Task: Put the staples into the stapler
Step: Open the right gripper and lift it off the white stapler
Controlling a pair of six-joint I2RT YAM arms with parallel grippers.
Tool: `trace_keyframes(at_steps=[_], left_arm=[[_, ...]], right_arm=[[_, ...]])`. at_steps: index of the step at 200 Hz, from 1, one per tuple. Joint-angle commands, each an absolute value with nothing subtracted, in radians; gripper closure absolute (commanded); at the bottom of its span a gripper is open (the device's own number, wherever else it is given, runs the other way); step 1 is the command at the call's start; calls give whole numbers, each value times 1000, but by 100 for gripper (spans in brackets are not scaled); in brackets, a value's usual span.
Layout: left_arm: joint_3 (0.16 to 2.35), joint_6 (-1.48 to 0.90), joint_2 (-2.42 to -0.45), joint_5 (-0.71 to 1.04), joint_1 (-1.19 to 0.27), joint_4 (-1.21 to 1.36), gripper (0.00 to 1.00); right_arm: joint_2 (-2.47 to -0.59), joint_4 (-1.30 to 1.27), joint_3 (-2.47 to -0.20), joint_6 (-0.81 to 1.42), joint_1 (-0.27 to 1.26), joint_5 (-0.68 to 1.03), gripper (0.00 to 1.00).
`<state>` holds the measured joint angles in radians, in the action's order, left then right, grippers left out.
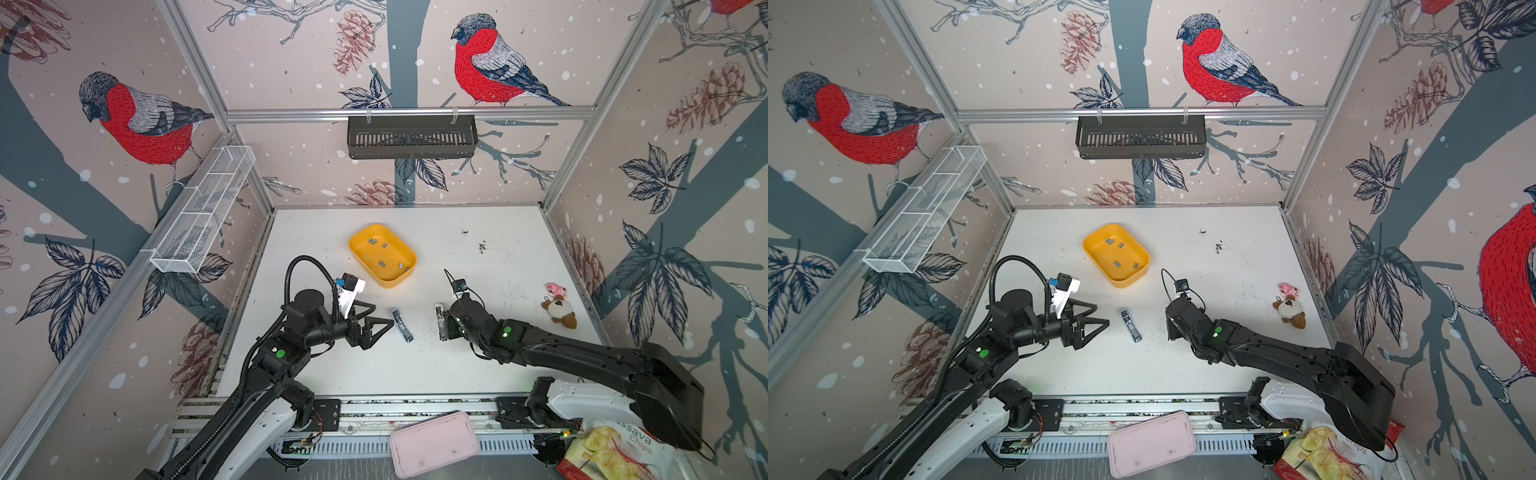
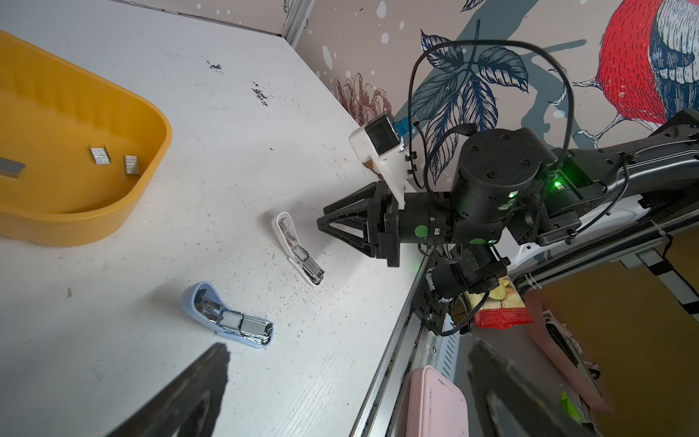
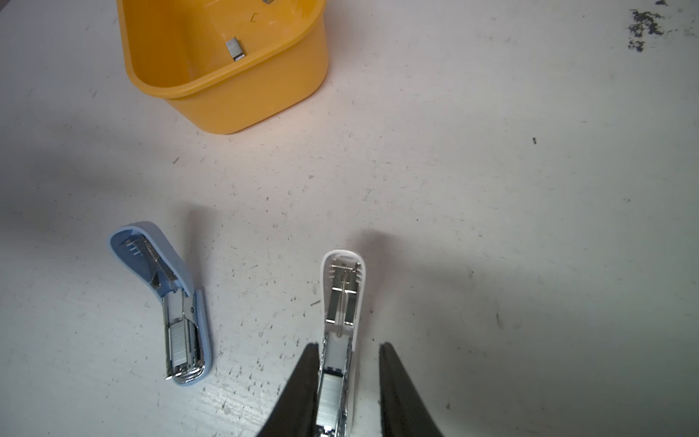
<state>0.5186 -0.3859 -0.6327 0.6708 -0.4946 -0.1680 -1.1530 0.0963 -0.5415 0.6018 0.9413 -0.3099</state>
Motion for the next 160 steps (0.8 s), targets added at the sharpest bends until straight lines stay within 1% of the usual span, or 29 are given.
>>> trace_keyframes(at_steps=[1,36,61,78,116,160], left_arm=[[525,-373,-649,633,-494,-110,1],[537,-354,-691,567,-494,-73,1],[540,-373,-705,569,-496,-69,1],[523,-409,-694,560,-501,-12,1],[501,-434,-686,491,-526,79,1],[499,-433,-713,481,-560,89,1]], right_arm=[[-1127,74,-538,613,938,-255,70],[-1086,97,-519,661,936,-231,70],[-1064,92,-485,671,929,-200,70],[-1063,108,-477,675,927,-195,70],[-1065,131,-480,709,922,-198,65],[-1021,177,-483,747,929,-219,63]])
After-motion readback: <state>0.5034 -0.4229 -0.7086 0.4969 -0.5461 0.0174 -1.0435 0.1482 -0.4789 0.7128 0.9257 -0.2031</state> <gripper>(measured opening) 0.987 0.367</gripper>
